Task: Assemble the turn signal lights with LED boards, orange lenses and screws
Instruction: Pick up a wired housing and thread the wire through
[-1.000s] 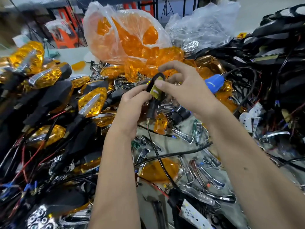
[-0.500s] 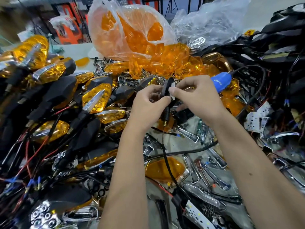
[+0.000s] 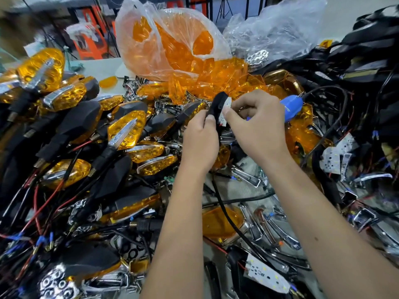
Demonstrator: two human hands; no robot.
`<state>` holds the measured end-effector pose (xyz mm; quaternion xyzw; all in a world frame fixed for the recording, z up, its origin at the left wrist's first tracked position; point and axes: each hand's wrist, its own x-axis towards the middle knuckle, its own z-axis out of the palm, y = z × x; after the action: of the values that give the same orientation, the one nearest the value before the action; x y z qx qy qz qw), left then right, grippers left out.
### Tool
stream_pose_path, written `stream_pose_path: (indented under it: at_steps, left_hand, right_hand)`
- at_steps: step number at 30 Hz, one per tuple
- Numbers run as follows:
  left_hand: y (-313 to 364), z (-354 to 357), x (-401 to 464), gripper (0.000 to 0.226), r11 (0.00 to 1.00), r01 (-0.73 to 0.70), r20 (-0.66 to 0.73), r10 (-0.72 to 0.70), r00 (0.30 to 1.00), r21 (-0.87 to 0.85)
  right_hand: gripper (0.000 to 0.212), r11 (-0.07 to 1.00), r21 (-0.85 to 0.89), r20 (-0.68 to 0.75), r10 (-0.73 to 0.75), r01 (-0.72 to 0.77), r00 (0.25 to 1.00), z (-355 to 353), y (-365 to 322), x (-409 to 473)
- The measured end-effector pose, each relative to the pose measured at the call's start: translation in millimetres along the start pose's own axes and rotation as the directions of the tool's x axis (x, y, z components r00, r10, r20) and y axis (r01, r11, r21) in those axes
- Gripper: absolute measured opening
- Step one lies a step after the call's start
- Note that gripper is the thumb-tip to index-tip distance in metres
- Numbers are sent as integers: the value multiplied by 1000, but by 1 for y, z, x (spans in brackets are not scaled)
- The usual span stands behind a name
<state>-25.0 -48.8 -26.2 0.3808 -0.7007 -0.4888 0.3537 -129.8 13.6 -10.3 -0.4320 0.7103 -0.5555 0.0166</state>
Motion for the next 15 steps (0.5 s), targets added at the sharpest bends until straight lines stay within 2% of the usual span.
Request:
stream_pose_path:
  at_steps: [3,7,9,11,15]
  left_hand:
    - [1,7,-1,36,998,-10,-40,12,999,57]
    - [3,6,-1,36,997,-16,-40,13,999,-82]
    - [4,4,-3,37,993,-18,3,18,1000,-119]
    - [6,4,-5,34,991,-18,47,24,999,-133]
    - [7,5,-6,27,995,-54,88,61,994,-85]
  right_hand:
    - [12,997,82,11,-9,8,1000,3,-1,-2]
    - [12,944,294,78,134,-152,988,2,6,1]
    - [12,913,357,116,168,-199,979,-2,10,3]
    - [17,907,384,127,133,-172,983,-6,14,3]
    - [45,912,396,195,29,-106,980,-13,19,5]
